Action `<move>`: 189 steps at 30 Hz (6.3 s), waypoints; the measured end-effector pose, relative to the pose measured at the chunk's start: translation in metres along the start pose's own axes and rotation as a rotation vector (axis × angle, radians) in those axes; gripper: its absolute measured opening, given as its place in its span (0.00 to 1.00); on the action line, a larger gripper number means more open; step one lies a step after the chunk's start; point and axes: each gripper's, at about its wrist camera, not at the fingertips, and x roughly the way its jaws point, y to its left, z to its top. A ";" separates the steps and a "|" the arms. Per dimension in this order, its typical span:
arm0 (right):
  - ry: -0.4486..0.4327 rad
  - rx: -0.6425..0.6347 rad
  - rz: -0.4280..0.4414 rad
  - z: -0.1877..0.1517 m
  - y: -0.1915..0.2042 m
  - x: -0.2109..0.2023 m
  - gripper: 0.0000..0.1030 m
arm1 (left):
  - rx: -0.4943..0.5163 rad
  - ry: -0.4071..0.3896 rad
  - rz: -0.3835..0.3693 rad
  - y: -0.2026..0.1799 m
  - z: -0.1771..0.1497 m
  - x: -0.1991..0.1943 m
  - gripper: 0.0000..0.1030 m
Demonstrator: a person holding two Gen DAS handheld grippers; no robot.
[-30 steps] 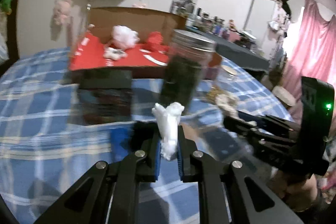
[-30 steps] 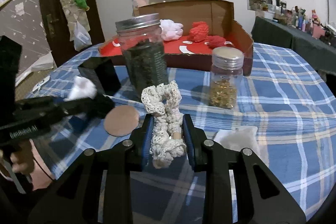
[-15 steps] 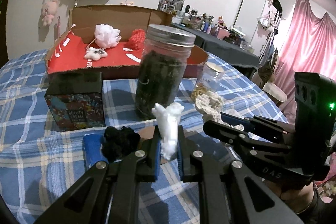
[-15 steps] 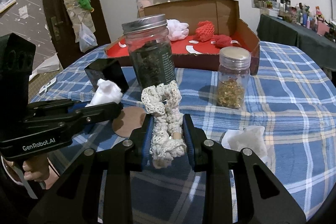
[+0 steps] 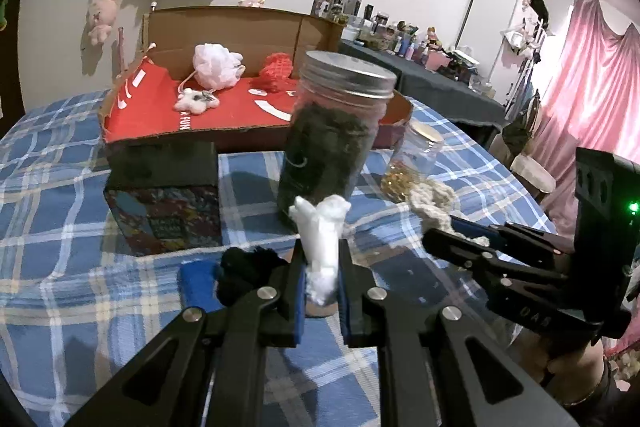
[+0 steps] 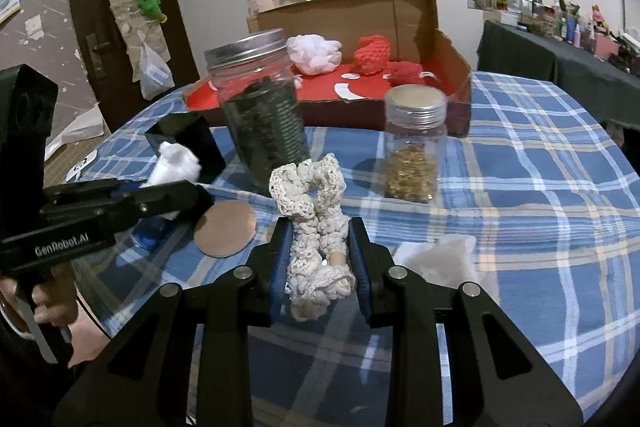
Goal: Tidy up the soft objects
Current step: 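Lift both items and carry them over the red-lined box, then lower both items into the box and open both tools, then withdraw both tools from the box back toward the table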
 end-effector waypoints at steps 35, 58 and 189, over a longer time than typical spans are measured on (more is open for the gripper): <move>0.101 0.033 -0.160 0.034 -0.077 0.001 0.27 | 0.078 0.153 0.165 0.063 0.074 -0.026 0.13; 0.157 -0.013 -0.208 0.059 -0.090 0.026 0.27 | 0.038 0.290 0.246 0.135 0.063 0.001 0.13; -0.130 -0.038 -0.194 0.023 0.010 -0.054 0.91 | 0.009 -0.284 0.255 -0.007 0.018 -0.088 1.00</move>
